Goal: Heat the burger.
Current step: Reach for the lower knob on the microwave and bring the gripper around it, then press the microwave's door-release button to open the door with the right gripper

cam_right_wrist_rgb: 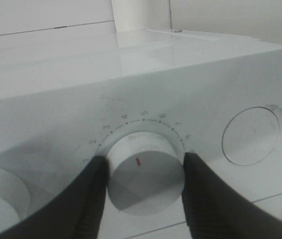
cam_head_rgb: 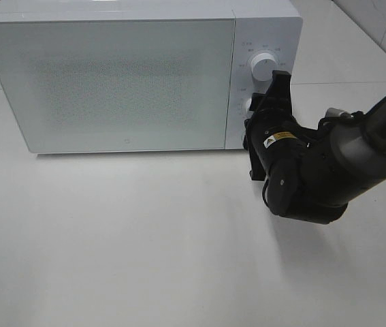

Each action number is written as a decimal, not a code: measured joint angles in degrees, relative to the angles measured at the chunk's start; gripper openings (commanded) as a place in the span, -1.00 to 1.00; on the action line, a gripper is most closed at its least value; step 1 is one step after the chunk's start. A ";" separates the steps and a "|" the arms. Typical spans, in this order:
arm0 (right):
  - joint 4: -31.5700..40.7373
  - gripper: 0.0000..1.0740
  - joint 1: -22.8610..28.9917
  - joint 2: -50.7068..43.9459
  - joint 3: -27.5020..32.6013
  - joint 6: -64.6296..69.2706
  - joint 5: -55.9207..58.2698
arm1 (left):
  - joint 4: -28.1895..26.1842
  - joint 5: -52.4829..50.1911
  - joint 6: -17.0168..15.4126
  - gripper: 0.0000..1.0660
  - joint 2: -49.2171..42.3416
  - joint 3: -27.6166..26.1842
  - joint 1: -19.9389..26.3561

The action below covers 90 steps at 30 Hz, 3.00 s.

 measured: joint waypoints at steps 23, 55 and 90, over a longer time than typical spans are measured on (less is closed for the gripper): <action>-1.49 -0.22 -0.29 0.00 1.55 -2.69 -1.60 | 0.00 0.00 0.00 0.68 0.00 0.00 0.00; -15.30 0.33 0.11 -16.04 13.52 -34.55 16.73 | 0.00 0.00 0.00 0.68 0.00 0.00 0.00; -35.70 0.34 0.11 -66.18 13.69 -78.50 86.86 | 0.00 0.00 0.00 0.68 0.00 0.00 0.00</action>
